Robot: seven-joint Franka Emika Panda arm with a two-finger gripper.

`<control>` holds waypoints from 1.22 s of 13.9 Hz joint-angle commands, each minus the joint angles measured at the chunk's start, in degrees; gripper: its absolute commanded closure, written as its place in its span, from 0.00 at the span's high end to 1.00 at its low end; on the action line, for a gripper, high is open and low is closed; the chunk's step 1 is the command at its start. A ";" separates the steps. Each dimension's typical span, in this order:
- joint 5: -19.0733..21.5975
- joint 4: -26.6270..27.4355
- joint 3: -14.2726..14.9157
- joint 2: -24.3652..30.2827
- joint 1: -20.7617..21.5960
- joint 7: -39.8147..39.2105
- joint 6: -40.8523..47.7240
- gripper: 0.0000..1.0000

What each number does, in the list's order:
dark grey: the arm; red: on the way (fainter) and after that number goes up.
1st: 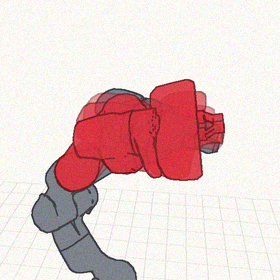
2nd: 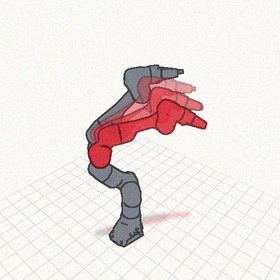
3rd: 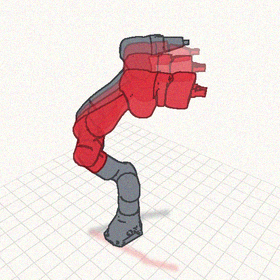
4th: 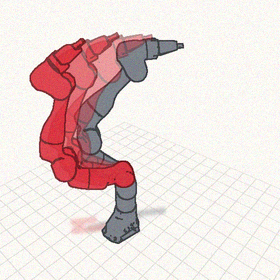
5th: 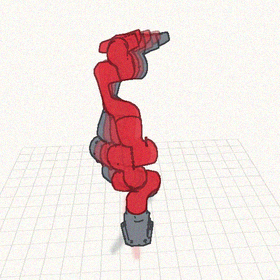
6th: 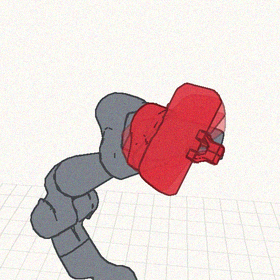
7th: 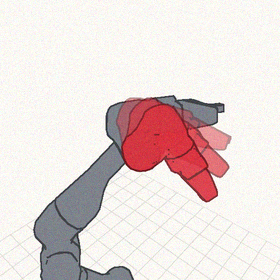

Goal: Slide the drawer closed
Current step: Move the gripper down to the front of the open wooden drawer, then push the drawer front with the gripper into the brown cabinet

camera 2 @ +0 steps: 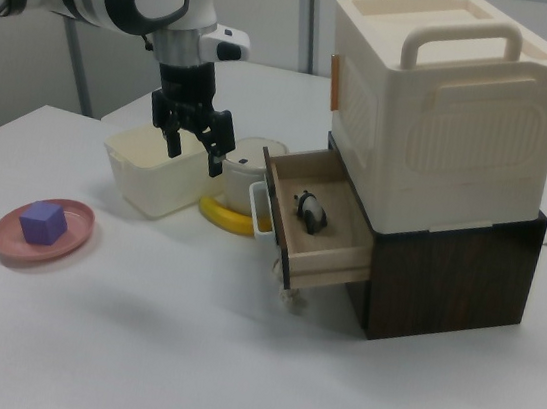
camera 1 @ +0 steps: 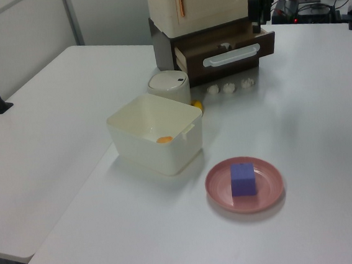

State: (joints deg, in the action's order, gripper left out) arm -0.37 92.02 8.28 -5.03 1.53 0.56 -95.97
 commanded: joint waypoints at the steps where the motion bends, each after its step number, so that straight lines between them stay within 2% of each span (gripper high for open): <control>1: 0.90 -0.35 -0.64 0.19 -0.74 -1.44 0.25 1.00; 2: 1.07 -0.26 -0.64 0.10 -0.74 -1.35 0.25 0.99; 3: 1.33 -0.26 -0.72 -0.16 -0.65 -0.57 0.25 0.84; 4: 2.03 -0.09 -0.81 -0.25 -0.65 0.31 0.34 0.63; 5: 4.39 0.61 -0.72 -0.94 -0.56 4.76 -0.09 0.46; 7: 5.11 1.49 -0.81 -1.83 -0.39 13.47 -0.97 0.28; 8: 5.20 2.28 -0.81 -2.44 -0.30 17.94 -2.54 0.24; 9: 5.20 2.98 -0.81 -3.66 -0.12 25.73 -5.69 0.23; 10: 5.12 3.25 -0.81 -4.81 -0.03 29.46 -7.46 0.23; 14: 3.72 3.08 -0.72 -8.76 -0.38 34.51 -16.51 0.23; 17: -1.90 2.82 -0.72 -12.10 -0.47 37.84 -22.49 0.23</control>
State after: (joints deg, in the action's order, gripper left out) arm 1.49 94.76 7.80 -15.11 1.35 34.69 -114.07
